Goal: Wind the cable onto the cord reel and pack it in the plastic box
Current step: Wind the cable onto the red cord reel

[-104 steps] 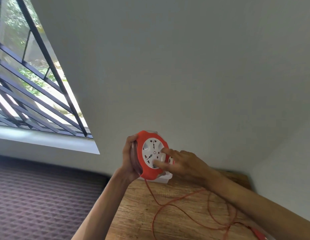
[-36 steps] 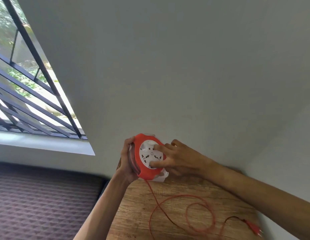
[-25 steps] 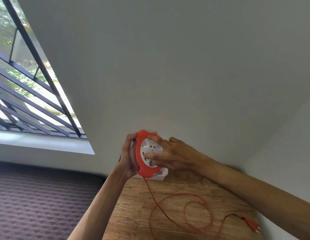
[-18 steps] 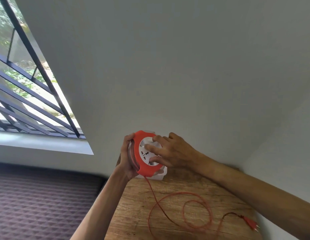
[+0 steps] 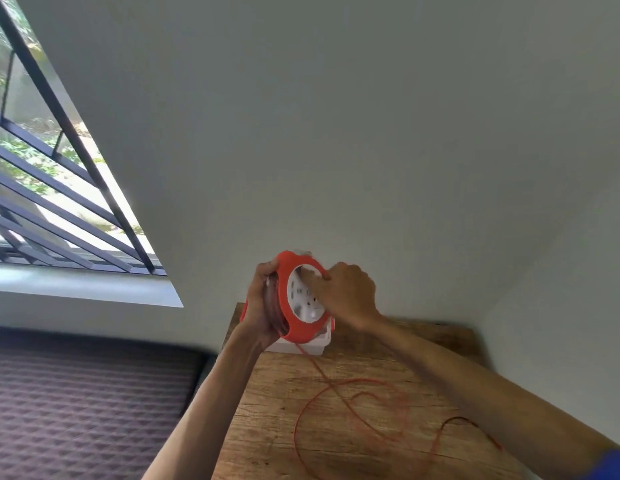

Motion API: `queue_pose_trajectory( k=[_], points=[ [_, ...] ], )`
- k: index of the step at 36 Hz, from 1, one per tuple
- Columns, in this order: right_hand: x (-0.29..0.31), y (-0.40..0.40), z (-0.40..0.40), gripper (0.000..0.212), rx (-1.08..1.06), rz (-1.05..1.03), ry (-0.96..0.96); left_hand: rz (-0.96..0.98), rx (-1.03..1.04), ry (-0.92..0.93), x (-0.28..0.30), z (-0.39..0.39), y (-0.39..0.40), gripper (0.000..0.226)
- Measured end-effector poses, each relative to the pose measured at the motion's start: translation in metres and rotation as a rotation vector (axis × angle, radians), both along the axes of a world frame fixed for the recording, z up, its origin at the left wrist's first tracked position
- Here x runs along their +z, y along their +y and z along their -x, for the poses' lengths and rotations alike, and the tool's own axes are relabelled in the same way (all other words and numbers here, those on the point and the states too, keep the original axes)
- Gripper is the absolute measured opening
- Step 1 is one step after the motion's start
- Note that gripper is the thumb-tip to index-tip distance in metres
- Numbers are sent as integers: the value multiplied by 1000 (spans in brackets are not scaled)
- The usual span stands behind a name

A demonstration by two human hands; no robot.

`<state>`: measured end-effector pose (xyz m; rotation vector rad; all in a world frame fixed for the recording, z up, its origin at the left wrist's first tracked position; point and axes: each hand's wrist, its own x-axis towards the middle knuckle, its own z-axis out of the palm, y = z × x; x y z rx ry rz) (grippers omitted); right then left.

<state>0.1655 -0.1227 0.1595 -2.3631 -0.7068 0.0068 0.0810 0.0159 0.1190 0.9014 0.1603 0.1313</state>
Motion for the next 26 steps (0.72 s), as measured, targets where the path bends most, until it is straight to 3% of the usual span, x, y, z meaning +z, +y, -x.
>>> queue_pose_trajectory(
  k=[2, 3, 4, 5, 7, 11, 12, 13, 16, 21, 26],
  points=[
    [-2, 5, -3, 64, -102, -155, 572, -48, 4, 0, 6, -6, 0, 99],
    [-5, 5, -5, 60, -108, -212, 724, -75, -16, 0, 7, -8, 1, 97],
    [-7, 6, -4, 57, -93, -232, 752, -90, -41, -7, 7, -9, 2, 92],
    [-9, 5, -1, 57, -76, -241, 716, -88, -55, -14, 6, -9, 3, 87],
    [-12, 2, 8, 60, -6, -177, 410, -39, -44, -15, 4, -7, 6, 90],
    [-16, -15, 10, 37, 429, 56, -764, 56, -40, -27, 4, -3, 9, 82],
    [-17, -20, 6, 27, 566, 95, -958, 70, -48, -21, 4, -2, 10, 83],
    [-18, -24, 0, 24, 669, 109, -1018, 74, -58, -13, 3, 0, 11, 86],
    [-20, -31, -20, 48, 802, 177, -940, 62, -118, 19, -4, 5, 15, 95],
    [-14, -38, -39, 46, 837, 318, -984, 120, -118, 86, -8, 11, 13, 97],
    [-16, -33, -27, 58, 718, 131, -807, 109, -110, 45, -4, 6, 7, 90]
  ],
)
